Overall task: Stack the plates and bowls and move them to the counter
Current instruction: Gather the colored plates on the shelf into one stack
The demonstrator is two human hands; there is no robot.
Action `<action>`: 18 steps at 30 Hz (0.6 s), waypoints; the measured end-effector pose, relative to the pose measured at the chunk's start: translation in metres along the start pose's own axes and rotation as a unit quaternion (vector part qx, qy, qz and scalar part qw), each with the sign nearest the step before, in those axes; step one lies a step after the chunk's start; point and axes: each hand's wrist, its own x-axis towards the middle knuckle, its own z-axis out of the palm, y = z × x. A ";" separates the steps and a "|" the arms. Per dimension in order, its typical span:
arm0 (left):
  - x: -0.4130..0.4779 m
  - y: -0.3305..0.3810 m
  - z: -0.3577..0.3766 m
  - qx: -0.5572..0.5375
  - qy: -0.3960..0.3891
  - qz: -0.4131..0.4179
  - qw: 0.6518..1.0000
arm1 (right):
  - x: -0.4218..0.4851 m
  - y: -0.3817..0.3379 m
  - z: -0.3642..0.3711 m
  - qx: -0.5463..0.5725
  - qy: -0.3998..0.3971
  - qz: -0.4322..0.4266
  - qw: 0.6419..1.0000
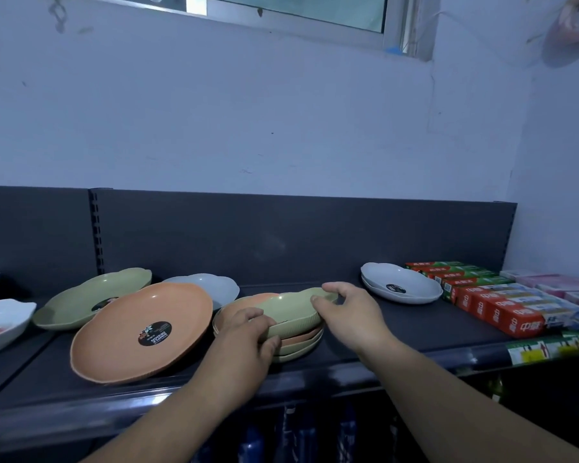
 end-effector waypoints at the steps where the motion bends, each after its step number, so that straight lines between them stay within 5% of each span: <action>1: 0.001 -0.002 -0.002 -0.001 -0.005 0.002 1.000 | -0.002 0.000 0.000 -0.006 0.000 -0.003 1.000; 18: -0.011 -0.006 -0.027 0.132 0.025 0.027 0.991 | -0.030 0.002 0.015 -0.016 -0.016 -0.028 0.999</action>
